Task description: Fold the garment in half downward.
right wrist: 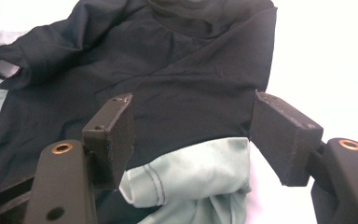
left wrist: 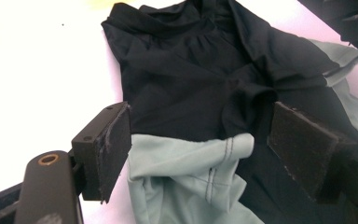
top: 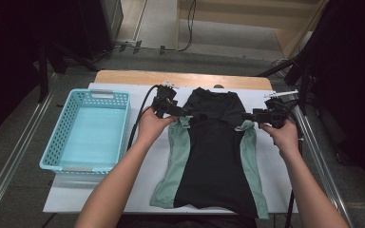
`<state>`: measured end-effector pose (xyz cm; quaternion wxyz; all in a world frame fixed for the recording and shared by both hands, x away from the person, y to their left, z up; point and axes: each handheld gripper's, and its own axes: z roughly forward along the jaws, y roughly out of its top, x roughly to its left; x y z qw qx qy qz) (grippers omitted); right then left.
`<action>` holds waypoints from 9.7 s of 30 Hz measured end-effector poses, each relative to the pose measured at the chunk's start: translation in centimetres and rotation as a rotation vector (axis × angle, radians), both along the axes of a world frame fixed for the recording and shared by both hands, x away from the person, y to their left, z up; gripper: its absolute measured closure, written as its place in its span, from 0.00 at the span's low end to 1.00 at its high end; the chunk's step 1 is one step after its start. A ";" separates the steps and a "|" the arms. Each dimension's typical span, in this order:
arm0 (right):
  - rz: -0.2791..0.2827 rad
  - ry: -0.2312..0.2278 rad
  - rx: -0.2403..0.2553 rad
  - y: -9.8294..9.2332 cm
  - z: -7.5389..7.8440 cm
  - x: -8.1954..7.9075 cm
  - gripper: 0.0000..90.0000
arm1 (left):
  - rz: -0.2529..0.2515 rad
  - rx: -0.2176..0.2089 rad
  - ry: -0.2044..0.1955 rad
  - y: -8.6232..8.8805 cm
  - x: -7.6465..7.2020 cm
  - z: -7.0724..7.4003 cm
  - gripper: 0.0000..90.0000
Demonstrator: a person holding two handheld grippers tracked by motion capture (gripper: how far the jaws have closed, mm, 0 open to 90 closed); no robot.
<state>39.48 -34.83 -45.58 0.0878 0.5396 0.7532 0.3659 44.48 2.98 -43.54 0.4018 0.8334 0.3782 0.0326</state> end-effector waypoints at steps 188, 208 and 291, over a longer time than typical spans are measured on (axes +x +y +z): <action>0.065 -0.129 -0.061 6.0 2.7 -0.1 0.88 | 0.080 -0.113 -0.082 1.9 -3.2 -0.4 0.92; 0.079 -0.089 -0.078 6.3 1.2 -2.0 0.88 | 0.014 -0.083 -0.059 1.9 -4.9 -1.5 0.92; 0.094 -0.080 -0.021 4.1 0.3 -6.2 0.40 | -0.007 -0.037 0.011 2.6 -7.1 -1.7 0.46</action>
